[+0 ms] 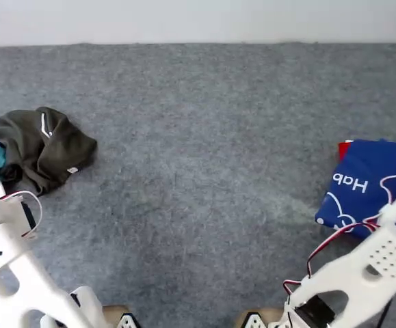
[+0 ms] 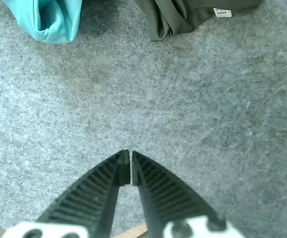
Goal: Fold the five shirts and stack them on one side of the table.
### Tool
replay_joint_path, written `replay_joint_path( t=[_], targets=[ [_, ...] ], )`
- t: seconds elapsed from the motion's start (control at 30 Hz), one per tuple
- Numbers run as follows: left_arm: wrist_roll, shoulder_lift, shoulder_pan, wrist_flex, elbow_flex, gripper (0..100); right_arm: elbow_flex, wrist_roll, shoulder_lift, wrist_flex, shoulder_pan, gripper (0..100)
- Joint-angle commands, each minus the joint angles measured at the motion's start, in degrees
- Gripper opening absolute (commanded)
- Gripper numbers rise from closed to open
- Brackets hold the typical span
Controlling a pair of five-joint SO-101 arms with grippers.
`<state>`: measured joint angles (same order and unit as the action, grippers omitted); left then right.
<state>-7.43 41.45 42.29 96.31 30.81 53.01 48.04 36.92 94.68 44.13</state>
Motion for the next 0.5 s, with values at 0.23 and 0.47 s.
replay_joint_path(
  t=[0.23,0.47],
  targets=[
    [-6.5,0.6,0.0,-1.9,-6.8,11,-1.4,0.4,-16.8,8.3,-6.5,0.9],
    [-14.8,-5.7,0.0,-4.6,-5.0,18,-19.8,-5.6,-30.5,8.3,-11.8,1.1]
  ],
)
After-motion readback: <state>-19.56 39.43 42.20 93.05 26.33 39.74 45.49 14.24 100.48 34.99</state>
